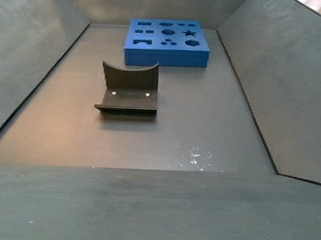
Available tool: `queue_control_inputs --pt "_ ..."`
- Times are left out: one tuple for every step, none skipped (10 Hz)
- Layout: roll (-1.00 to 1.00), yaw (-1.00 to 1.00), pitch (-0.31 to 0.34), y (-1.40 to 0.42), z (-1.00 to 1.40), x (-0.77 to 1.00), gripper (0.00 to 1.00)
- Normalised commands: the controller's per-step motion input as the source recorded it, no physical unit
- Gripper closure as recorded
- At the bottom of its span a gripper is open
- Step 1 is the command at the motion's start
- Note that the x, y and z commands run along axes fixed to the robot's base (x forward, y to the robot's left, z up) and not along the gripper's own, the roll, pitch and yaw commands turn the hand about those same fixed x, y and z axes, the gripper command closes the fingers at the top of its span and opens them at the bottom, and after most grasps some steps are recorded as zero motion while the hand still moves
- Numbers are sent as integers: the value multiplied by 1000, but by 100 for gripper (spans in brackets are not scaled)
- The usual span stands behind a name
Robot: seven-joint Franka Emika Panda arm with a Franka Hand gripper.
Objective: Pick up the double-square object. Move up. Place the double-square object on the fixture. Regrasp the double-square object. Move to above the board. Insert the double-square object.
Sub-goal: Move to above the board, then insert the double-square object.
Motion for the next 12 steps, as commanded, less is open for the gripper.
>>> queue_control_inputs --pt "-449 -22 -55 19 -4 -50 100" --pt "-245 -11 -36 9 -4 -32 100" --pt "0 0 -3 -37 -14 23 100" --pt "-20 0 -7 -160 -69 526 100" --pt "-20 0 0 -134 -26 906 100" --pt "-20 0 0 -143 0 1000 100" --pt "-67 0 0 -89 -6 1000 100" --pt "-83 0 0 -66 0 1000 100" --pt "-61 0 9 -57 -29 1000 100" --pt "-51 20 20 -51 -57 1000 100" --pt "-49 140 16 0 -97 1000 100" --pt "-43 160 0 -23 -120 1000 100"
